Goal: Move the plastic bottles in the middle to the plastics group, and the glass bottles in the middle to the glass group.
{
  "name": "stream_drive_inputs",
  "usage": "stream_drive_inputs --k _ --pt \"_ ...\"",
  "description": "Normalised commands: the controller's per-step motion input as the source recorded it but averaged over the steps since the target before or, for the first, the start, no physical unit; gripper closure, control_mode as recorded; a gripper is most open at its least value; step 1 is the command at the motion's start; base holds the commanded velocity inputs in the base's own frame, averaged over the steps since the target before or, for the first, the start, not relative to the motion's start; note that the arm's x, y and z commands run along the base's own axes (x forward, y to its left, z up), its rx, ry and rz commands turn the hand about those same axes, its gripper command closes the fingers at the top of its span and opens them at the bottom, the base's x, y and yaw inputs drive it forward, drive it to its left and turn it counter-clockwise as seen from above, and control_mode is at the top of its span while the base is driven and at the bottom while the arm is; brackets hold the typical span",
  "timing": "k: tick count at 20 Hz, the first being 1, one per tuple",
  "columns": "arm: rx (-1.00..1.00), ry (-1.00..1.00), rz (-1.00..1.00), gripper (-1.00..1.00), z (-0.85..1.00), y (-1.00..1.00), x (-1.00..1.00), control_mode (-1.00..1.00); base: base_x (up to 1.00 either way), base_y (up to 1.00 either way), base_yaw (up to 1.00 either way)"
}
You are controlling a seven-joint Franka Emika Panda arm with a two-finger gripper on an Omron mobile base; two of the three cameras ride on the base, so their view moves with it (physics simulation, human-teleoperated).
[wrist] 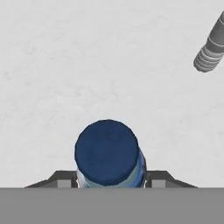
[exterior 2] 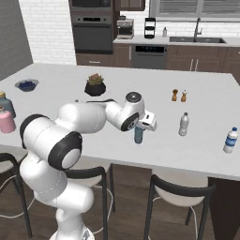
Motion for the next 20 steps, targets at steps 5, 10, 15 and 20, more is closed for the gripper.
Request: stream_drive_inputs --k 5,10,15,20 --pt "0.00 0.00 -0.17 1.00 0.01 -1.00 0.00 -1.00 0.00 0.00 0.00" --pt "0.00 0.00 -0.17 1.00 0.00 -1.00 0.00 -1.00 0.00 0.00 0.00" --pt "0.00 0.00 -0.16 1.00 -0.02 -1.00 0.00 -1.00 0.00 0.00 0.00" --pt "0.00 0.00 -0.16 1.00 -0.15 -1.00 -0.01 -1.00 0.00 0.00 0.00"
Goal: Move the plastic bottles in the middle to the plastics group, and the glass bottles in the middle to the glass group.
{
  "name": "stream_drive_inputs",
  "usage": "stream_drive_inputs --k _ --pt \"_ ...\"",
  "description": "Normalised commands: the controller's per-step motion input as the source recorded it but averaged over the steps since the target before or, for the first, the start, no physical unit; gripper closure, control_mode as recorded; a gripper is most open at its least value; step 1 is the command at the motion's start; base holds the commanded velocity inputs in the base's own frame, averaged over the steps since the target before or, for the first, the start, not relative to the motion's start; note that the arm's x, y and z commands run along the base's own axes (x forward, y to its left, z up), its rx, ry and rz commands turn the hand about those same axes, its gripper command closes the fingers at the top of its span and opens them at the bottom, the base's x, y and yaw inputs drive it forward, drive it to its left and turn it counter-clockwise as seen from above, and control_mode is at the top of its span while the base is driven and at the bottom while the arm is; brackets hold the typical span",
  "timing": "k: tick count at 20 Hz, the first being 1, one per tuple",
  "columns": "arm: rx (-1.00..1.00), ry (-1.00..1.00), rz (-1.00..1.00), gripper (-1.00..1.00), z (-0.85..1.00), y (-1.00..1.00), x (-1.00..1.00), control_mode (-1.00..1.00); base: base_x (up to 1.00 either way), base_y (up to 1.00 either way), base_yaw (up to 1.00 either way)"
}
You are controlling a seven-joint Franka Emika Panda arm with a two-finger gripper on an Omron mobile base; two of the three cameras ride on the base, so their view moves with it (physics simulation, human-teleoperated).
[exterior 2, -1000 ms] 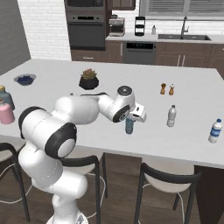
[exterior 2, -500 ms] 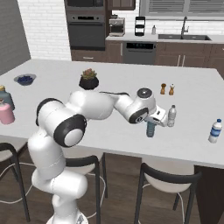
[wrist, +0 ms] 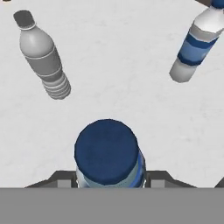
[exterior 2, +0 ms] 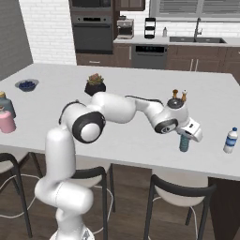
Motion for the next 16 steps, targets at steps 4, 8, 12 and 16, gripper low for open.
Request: stream_drive_inputs --k 4,8,12,16 --pt "0.00 -0.02 -0.11 1.00 -0.22 -0.79 0.00 -1.00 0.00 0.00 0.00" --pt "0.00 -0.06 -0.03 1.00 0.00 -0.48 0.00 -1.00 0.00 0.00 0.00" --pt "0.00 0.00 0.01 1.00 0.00 0.12 -0.01 -1.00 0.00 0.00 0.00" --pt "0.00 0.00 0.04 1.00 -0.31 0.26 -0.10 -1.00 0.00 0.00 0.00"
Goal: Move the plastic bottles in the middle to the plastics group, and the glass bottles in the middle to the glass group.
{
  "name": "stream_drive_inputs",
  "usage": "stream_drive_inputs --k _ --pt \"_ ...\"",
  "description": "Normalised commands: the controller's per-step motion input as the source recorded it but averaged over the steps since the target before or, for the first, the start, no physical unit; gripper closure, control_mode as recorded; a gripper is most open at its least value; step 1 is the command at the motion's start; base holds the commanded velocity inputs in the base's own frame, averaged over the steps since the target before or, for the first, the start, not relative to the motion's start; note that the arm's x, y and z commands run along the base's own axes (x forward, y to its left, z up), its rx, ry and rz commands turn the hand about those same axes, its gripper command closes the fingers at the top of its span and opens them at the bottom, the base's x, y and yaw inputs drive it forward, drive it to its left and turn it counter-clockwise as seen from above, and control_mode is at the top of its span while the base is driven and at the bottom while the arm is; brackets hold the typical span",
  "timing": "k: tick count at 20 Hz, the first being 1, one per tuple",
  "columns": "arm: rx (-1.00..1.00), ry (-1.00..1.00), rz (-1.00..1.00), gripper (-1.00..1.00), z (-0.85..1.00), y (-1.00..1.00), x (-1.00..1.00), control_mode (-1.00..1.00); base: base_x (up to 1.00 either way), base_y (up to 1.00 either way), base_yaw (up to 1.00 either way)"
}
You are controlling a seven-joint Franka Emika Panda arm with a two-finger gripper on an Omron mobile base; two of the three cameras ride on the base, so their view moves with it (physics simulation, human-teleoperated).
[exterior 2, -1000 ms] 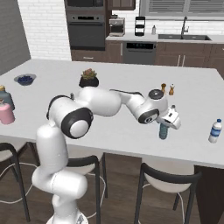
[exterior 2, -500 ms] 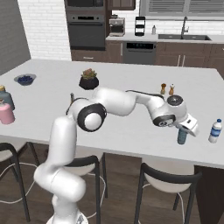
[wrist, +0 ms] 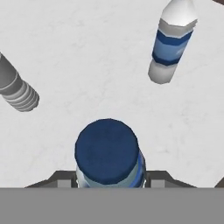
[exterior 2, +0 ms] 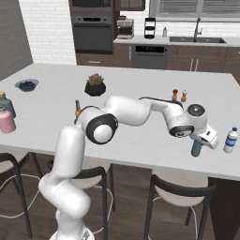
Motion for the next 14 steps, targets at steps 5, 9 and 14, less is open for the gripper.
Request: stream_drive_inputs --k 5,9,14 --pt "-0.02 -0.01 0.01 1.00 -0.03 0.05 0.13 -1.00 0.00 0.00 0.00" --pt "0.00 0.00 0.00 1.00 0.03 0.00 0.46 -1.00 0.00 0.00 0.00" --pt "0.00 0.00 0.00 1.00 0.00 0.00 0.39 -1.00 0.00 0.00 0.00"
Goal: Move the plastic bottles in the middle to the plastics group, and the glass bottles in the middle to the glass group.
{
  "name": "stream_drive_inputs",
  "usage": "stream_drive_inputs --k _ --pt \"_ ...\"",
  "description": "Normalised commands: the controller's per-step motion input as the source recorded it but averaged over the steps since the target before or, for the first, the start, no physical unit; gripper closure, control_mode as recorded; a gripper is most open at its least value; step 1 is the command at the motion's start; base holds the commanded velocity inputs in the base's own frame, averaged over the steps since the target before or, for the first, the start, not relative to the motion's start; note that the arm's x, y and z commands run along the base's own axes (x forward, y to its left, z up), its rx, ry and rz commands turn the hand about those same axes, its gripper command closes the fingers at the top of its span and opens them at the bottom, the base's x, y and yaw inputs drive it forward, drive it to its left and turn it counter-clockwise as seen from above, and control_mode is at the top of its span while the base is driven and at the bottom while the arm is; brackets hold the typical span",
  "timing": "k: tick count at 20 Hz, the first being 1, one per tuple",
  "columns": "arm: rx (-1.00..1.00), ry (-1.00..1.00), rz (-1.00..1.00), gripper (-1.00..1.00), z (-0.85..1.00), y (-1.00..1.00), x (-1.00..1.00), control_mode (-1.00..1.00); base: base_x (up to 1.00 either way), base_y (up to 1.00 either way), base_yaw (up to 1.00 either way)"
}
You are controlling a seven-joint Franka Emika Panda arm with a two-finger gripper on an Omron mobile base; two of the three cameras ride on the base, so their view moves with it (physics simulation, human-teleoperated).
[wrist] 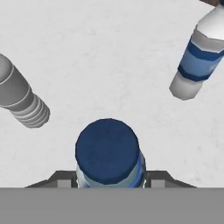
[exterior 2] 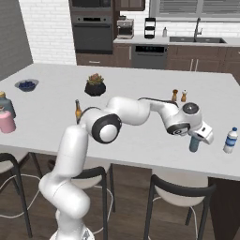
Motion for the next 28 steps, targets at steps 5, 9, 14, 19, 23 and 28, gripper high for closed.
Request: stream_drive_inputs --k 5,9,14,19,23,28 --pt "0.00 0.03 0.00 1.00 0.00 0.00 0.15 -1.00 0.00 0.00 0.00" --pt "0.00 0.15 0.00 1.00 -0.17 0.00 0.06 -1.00 0.00 0.00 0.00" --pt "0.01 0.05 0.00 1.00 -0.19 0.00 0.07 -1.00 0.00 0.00 0.00" --pt "0.07 0.00 0.00 1.00 -0.08 0.00 0.00 -1.00 0.00 0.00 0.00" --pt "0.04 0.00 0.00 1.00 0.00 0.00 0.04 -1.00 0.00 0.00 0.00" --pt "0.00 0.00 0.00 1.00 0.00 0.01 0.12 -1.00 0.00 0.00 0.00"
